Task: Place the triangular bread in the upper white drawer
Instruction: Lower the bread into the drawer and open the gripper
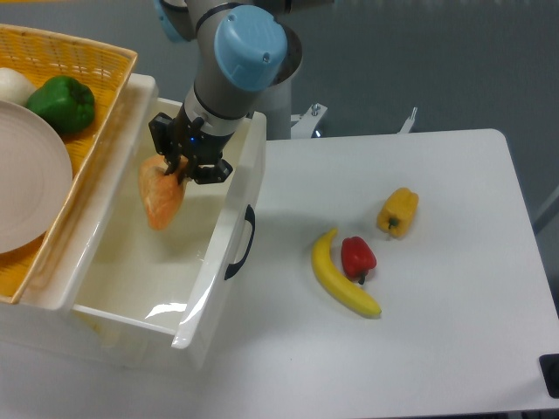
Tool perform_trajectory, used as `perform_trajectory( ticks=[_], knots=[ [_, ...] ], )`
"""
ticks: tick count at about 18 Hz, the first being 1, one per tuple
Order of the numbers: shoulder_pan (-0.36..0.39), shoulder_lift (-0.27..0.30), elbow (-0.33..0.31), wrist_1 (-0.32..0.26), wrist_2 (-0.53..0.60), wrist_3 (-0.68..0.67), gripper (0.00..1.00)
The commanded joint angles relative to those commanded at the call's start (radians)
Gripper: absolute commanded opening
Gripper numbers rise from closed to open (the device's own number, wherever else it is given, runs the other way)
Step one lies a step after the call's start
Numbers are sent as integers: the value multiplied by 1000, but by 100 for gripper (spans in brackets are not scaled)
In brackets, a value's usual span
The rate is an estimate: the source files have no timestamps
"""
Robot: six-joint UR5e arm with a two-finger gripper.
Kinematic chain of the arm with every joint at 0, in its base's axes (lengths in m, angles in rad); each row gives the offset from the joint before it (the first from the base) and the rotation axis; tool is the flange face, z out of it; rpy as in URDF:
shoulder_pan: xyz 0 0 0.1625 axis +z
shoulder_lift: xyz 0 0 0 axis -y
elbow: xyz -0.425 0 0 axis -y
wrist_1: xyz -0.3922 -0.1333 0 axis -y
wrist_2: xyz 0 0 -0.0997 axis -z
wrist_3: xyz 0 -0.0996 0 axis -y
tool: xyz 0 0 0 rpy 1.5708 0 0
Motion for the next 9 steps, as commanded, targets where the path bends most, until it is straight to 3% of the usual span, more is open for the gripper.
perform_trajectory(
  ticks=[9],
  knots=[
    [0, 3, 5, 0, 0, 3, 49]
  ],
)
